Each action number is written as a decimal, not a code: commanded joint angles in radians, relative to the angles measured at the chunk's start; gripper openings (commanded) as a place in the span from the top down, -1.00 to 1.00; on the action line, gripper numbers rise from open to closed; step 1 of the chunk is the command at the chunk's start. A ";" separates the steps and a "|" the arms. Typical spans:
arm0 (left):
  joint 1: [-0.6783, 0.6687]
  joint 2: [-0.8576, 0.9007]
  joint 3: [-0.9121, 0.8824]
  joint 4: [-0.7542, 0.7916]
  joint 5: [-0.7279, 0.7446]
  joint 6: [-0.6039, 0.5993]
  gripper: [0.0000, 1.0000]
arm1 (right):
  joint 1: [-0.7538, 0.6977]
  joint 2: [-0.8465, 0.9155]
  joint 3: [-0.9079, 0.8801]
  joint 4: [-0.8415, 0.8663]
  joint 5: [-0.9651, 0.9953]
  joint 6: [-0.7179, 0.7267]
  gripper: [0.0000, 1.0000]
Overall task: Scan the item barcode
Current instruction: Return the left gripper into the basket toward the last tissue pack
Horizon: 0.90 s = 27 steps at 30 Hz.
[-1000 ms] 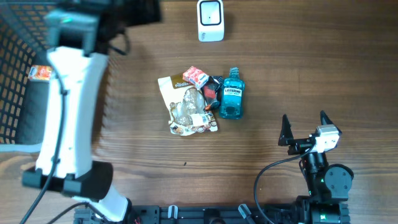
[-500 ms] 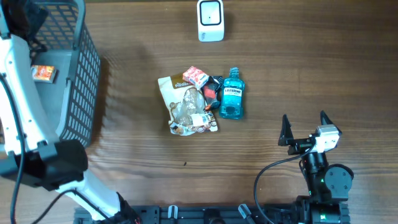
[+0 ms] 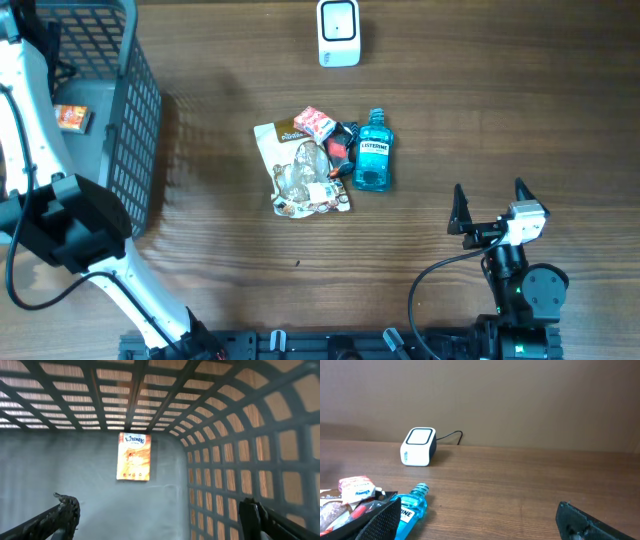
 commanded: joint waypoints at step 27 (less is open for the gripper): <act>0.011 0.318 -0.009 0.048 -0.045 0.019 -1.00 | 0.004 -0.003 -0.001 0.004 0.006 -0.010 -1.00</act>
